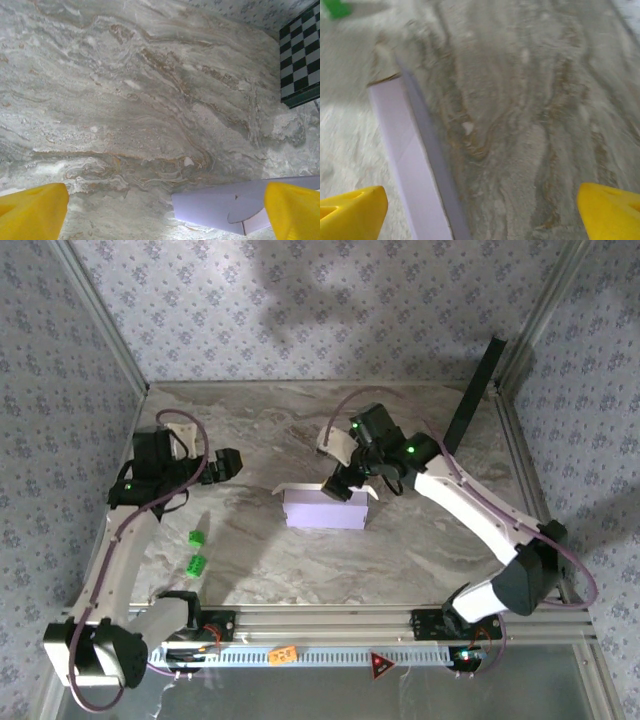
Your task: Fold the paper box
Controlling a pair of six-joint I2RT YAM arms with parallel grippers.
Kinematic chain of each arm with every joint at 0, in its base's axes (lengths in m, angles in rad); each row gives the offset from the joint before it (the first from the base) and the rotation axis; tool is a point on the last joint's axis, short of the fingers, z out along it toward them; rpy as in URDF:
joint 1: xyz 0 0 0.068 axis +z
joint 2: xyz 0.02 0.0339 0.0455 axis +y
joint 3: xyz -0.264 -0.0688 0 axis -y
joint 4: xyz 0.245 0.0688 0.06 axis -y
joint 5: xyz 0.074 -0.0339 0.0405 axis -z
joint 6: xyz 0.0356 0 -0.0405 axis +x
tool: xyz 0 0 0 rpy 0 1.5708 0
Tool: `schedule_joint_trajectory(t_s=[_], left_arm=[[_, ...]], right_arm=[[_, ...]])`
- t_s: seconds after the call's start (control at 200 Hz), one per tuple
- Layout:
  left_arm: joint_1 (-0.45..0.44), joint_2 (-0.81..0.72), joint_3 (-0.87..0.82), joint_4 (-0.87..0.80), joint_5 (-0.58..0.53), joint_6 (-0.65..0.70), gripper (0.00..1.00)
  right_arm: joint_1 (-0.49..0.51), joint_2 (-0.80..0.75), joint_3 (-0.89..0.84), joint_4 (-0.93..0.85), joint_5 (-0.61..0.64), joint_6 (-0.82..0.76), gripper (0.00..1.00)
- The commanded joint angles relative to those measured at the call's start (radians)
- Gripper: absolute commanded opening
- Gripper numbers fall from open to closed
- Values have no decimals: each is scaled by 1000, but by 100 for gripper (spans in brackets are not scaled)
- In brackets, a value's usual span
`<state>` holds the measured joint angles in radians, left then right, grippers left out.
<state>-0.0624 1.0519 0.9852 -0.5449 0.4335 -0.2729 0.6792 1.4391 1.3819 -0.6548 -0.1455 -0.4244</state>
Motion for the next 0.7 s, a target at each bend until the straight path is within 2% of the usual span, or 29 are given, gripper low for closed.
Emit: schedule_joint_trajectory(t_s=[0.0,0.08,0.225,0.3,0.465,0.575,0.695], left_arm=[[-28,45,45,-57,-9,-50,99],[-70,57,45,-45,-31,-69,98],[-177,46,25,-12,-97,-55,97],[-213,44,13,-4,-97,-63,97],[-298,58,-16,20,-61,-49,96],[-355,63,-40,25,-98,-39,93],[-372,76,-65,20,-116,-57,90]], right_arm=[[-32,-78,-31,74,113,230,99],[-67,-135,-62,82,149,326,99],[-123,-251,-149,112,90,428,99],[-143,-302,-180,100,58,486,99],[-155,-393,-308,112,14,600,99],[-160,-437,-389,108,-55,671,97],[-164,-486,-488,158,-84,727,94]])
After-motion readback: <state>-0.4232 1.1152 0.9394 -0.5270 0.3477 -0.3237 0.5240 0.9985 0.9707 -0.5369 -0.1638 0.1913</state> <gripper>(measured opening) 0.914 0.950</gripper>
